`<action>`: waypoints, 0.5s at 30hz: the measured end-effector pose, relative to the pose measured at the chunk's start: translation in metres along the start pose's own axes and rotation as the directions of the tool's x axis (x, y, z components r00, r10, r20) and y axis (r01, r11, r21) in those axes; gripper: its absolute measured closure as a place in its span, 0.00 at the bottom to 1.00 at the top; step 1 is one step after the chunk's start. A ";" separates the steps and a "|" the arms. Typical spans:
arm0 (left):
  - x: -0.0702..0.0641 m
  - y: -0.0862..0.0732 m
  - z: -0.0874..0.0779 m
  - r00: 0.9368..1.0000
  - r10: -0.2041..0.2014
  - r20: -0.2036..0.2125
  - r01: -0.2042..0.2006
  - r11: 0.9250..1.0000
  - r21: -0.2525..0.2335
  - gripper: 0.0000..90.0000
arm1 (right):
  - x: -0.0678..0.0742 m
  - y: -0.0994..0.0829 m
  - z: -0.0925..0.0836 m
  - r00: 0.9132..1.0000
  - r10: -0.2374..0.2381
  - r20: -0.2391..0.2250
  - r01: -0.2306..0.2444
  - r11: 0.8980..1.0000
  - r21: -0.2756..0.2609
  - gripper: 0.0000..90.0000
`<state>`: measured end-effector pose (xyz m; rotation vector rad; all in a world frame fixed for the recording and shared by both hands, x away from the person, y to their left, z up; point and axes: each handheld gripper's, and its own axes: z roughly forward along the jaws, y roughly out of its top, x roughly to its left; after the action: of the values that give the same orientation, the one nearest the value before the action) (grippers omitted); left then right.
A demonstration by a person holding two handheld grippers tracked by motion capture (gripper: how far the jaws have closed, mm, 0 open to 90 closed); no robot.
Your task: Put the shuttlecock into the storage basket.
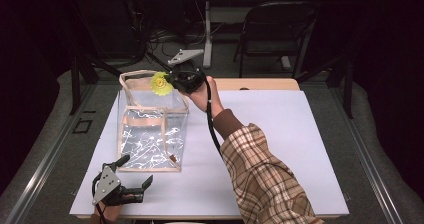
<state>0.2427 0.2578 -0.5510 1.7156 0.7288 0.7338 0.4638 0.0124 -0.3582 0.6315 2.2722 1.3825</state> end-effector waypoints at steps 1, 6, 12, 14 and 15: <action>0.000 0.000 0.000 1.000 0.000 0.000 0.000 1.000 0.001 0.00 | 0.000 0.001 0.000 1.000 0.000 0.002 0.000 1.000 -0.002 1.00; 0.000 0.000 0.000 1.000 0.000 0.000 0.000 1.000 0.001 0.00 | 0.001 0.002 0.003 1.000 -0.003 -0.001 0.003 1.000 0.001 1.00; 0.000 0.000 -0.001 1.000 0.003 0.000 -0.003 1.000 0.000 0.00 | 0.002 0.002 0.007 1.000 -0.008 -0.002 0.008 1.000 0.020 1.00; 0.001 0.000 0.000 1.000 0.002 0.000 -0.002 1.000 0.001 0.00 | 0.003 0.003 0.009 1.000 -0.008 -0.005 0.008 1.000 0.023 1.00; 0.001 0.000 -0.001 1.000 0.004 0.000 -0.004 1.000 0.001 0.00 | 0.004 0.003 0.011 1.000 -0.009 -0.005 0.009 1.000 0.026 1.00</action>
<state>0.2427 0.2586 -0.5507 1.7184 0.7268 0.7363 0.4673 0.0235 -0.3608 0.6259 2.2968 1.3539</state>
